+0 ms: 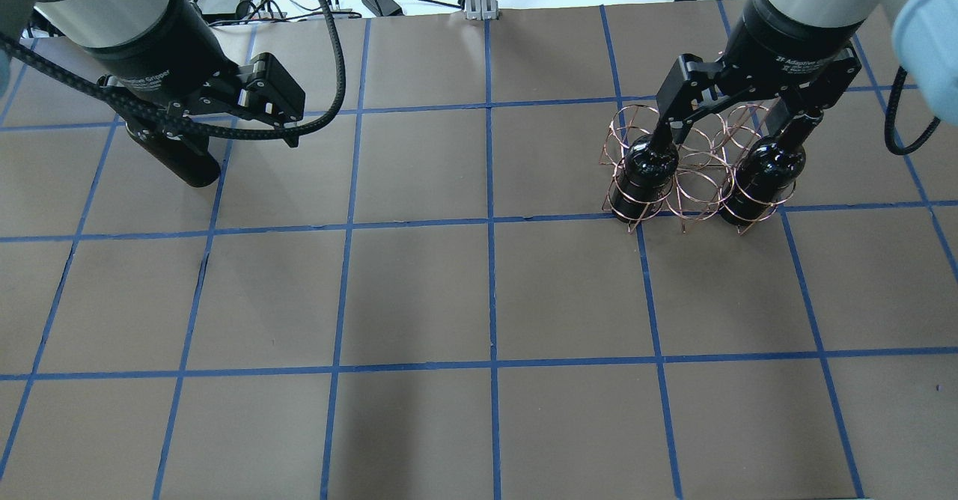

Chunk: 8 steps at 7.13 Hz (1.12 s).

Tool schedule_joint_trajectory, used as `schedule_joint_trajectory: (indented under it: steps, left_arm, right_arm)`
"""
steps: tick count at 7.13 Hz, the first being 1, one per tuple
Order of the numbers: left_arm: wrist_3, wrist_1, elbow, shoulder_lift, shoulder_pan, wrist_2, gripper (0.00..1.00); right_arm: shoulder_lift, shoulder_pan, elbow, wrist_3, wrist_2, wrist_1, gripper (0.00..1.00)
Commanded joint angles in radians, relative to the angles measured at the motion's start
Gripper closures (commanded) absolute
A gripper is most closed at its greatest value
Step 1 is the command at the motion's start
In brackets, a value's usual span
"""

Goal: Place wine into wine basket
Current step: 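Lower the left gripper over the neck of the dark wine bottle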

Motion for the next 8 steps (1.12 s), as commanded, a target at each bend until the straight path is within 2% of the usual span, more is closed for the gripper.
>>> schedule_joint_trajectory:
  steps: [1, 8]
  left_arm:
    - [0.006, 0.003, 0.0, -0.001, 0.001, 0.042, 0.0]
    - [0.02, -0.002, -0.002, -0.022, 0.017, 0.04, 0.0]
  right_arm:
    - [0.0, -0.003, 0.0, -0.005, -0.004, 0.001, 0.0]
    - [-0.001, -0.011, 0.0, -0.004, 0.005, -0.002, 0.0]
